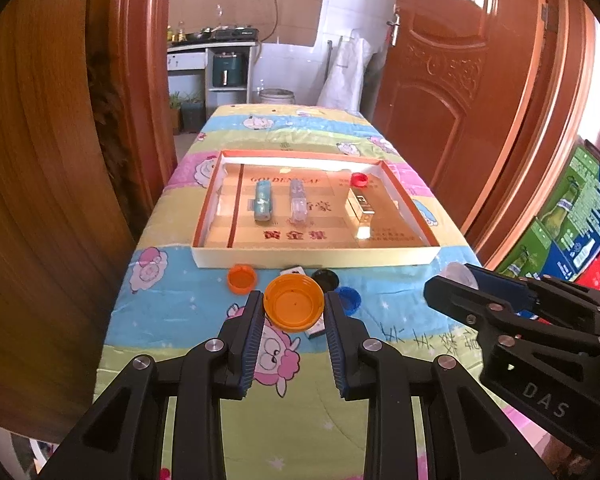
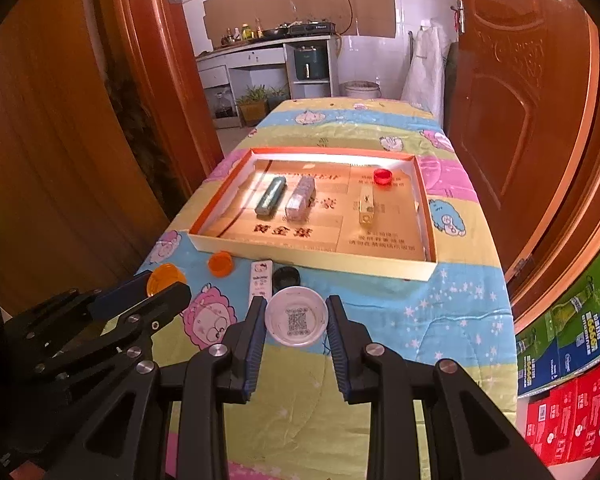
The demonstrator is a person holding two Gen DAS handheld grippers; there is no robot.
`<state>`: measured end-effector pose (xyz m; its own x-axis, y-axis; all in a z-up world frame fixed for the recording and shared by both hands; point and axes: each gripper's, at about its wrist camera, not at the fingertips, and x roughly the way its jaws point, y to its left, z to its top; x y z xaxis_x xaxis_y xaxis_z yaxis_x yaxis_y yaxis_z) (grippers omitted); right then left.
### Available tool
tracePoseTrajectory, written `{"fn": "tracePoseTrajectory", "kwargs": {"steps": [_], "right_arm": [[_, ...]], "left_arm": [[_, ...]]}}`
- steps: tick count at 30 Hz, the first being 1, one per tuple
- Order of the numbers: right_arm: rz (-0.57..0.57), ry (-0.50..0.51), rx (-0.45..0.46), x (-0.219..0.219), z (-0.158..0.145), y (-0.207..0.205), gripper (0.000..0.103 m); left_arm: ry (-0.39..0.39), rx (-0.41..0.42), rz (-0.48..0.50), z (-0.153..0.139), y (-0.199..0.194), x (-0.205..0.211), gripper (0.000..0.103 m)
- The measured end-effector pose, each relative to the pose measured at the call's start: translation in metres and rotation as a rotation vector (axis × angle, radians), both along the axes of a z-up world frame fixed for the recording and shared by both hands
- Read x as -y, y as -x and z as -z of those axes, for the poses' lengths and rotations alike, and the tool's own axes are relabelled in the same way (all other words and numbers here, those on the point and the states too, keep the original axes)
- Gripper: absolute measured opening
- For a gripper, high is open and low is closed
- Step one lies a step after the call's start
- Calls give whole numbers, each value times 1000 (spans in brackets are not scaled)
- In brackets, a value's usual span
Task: Organize rigid objects
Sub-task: 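Carry the orange cap and white QR cap with both tools into the box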
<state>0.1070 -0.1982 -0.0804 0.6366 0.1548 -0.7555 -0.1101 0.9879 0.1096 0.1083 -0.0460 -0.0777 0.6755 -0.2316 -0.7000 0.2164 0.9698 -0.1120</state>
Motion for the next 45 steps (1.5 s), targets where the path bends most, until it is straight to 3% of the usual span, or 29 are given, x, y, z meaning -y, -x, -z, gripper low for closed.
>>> {"fn": "tracePoseTrajectory", "kwargs": {"steps": [13, 31, 45], "right_arm": [[8, 10, 8, 5, -7, -13, 30], [35, 0, -54, 18, 20, -60, 30], [40, -31, -56, 33, 32, -109, 30]], "left_arm": [[8, -42, -8, 6, -28, -4, 31], [26, -108, -26, 23, -83, -6, 31], [17, -143, -61, 38, -150, -7, 31]]}}
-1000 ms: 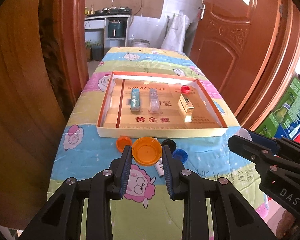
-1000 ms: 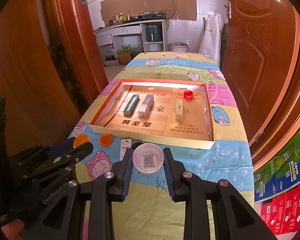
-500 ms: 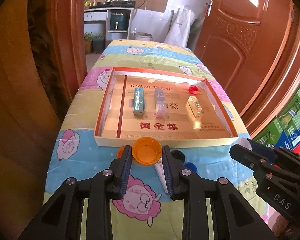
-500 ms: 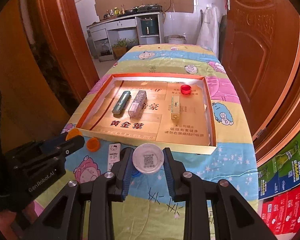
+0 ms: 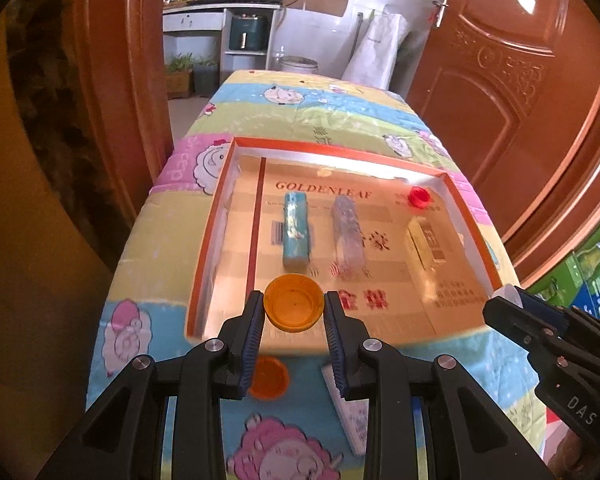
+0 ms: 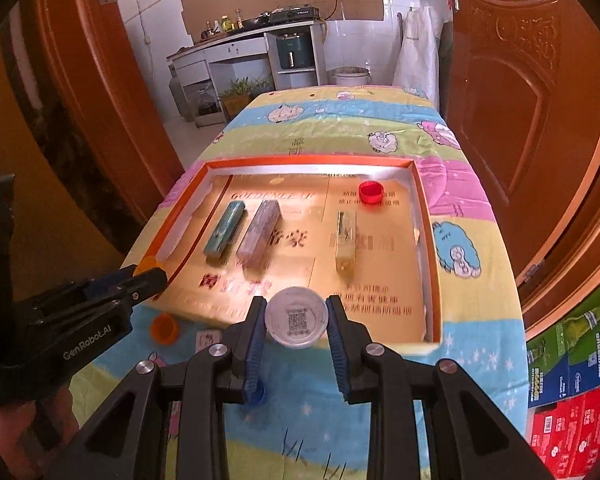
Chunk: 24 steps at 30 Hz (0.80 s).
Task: Organize rigid objects
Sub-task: 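Carry the orange cap and white QR cap with both tools into the box, then lower and release the orange cap with the left tool while the right tool releases the white cap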
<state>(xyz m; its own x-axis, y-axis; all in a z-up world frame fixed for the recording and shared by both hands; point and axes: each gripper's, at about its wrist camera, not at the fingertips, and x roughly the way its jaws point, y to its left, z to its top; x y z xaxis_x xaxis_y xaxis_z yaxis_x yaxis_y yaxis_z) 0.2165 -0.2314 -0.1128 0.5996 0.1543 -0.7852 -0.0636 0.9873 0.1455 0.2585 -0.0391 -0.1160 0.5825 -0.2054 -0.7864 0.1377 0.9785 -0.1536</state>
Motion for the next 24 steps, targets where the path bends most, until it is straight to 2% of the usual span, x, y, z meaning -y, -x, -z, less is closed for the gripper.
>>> {"fn": "tracePoseTrajectory", "kwargs": {"steps": [10, 24], "right_arm": [[-7, -14, 1, 1, 10, -51, 30], [-4, 13, -38, -5, 30, -98, 30]], "left_arm": [[-13, 7, -8, 1, -57, 3, 31], [-49, -22, -42, 22, -93, -2, 31]]}}
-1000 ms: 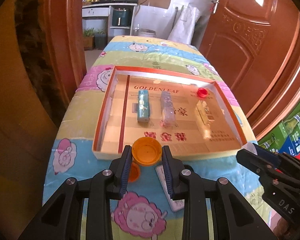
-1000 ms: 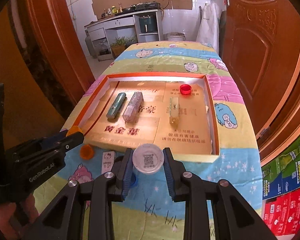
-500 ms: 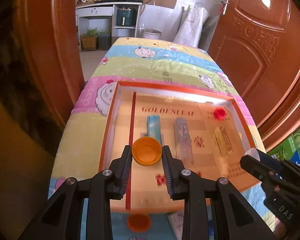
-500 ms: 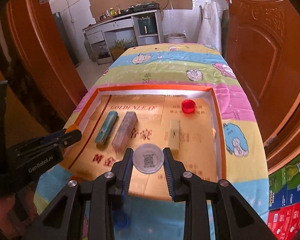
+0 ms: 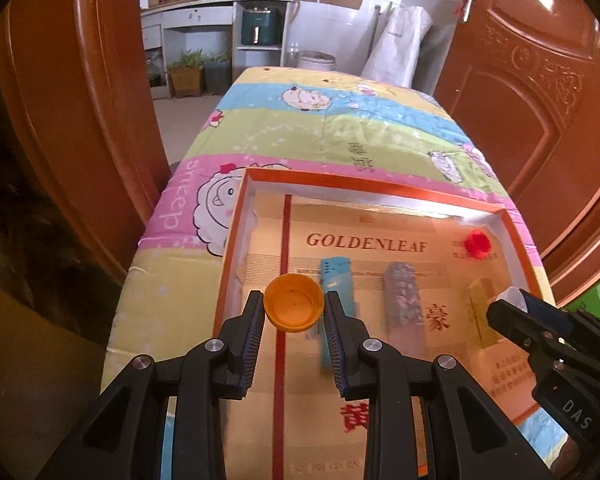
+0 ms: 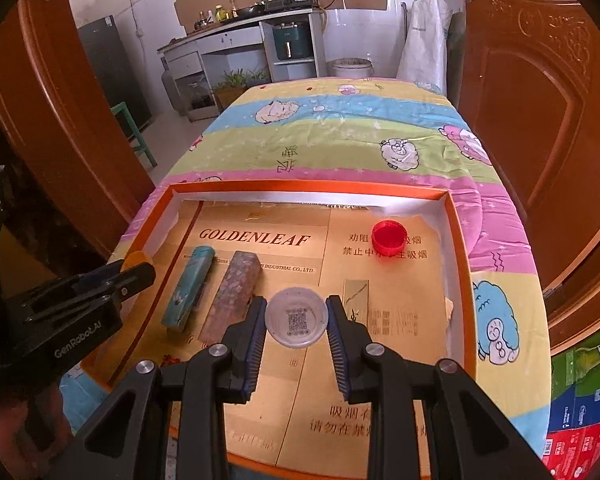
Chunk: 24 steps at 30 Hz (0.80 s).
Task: Organize rigid objects
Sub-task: 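Lower and release the orange cap with the left tool while the right tool releases the white cap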
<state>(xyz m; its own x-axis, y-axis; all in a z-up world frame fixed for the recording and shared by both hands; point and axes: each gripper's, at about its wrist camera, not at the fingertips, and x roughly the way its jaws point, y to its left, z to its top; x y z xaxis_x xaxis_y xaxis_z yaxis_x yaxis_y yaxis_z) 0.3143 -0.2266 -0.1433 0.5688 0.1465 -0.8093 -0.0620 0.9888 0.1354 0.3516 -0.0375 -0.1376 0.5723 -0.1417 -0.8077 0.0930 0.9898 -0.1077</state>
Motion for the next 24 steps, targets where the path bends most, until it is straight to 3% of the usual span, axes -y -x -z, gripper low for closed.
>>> {"fn": "tracePoseTrajectory", "kwargs": {"steps": [10, 24], "right_arm": [[-23, 28, -21, -9, 10, -14, 30], [-30, 63, -38, -16, 20, -22, 30]], "left_arm": [[-11, -20, -26, 14, -14, -9, 31], [-22, -32, 12, 24, -22, 1, 31]]}}
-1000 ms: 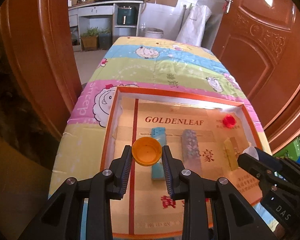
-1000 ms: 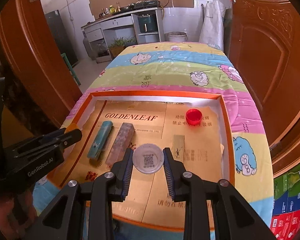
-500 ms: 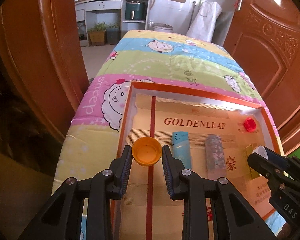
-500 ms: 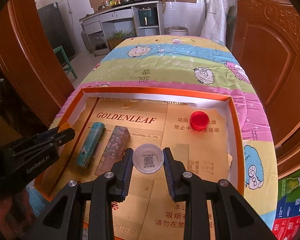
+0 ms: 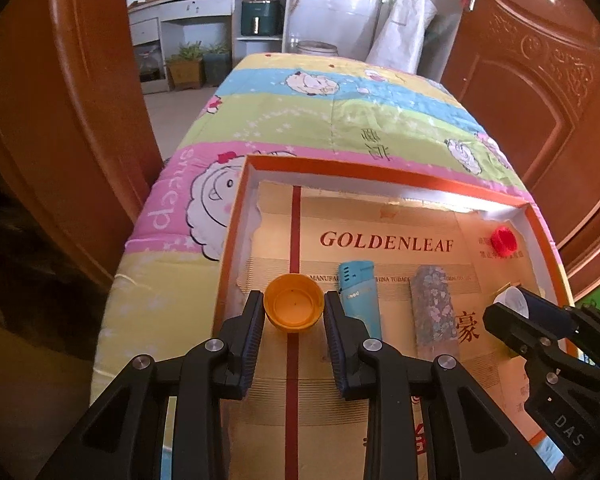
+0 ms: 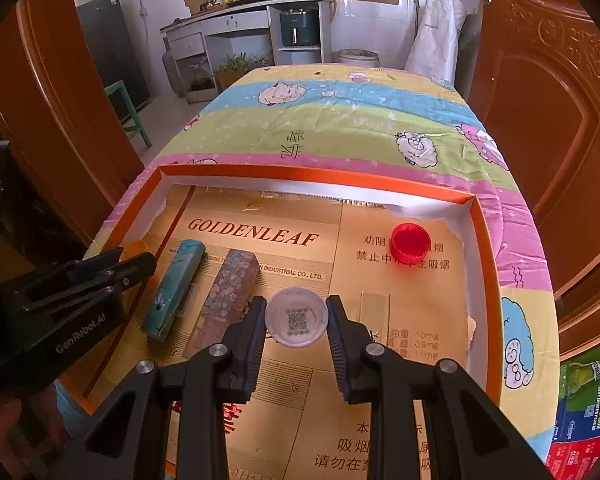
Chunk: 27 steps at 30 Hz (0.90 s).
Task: Organize rigid objects
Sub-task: 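Lower and release the orange cap with the left tool while the right tool releases the white cap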
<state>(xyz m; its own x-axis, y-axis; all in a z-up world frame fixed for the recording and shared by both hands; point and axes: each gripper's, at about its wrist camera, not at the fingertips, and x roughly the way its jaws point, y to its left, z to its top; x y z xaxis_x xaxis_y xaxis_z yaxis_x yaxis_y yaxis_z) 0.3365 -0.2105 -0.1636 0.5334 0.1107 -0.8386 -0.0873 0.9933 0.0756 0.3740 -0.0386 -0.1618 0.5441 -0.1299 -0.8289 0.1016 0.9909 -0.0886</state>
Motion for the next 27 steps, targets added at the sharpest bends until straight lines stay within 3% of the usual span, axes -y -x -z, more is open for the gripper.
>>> {"fn": "tracePoseTrajectory", "kwargs": {"steps": [19, 21, 24, 27], "right_arm": [[10, 55, -11, -1, 13, -2, 31], [11, 60, -10, -2, 14, -2, 31], [10, 60, -1, -2, 12, 0, 31], [7, 60, 18, -2, 7, 2, 31]], "left_arm": [[-17, 5, 11, 7, -2, 4, 32], [-8, 7, 12, 6, -2, 4, 36], [0, 17, 19, 2, 0, 4, 51], [7, 26, 25, -3, 3, 4, 54]]}}
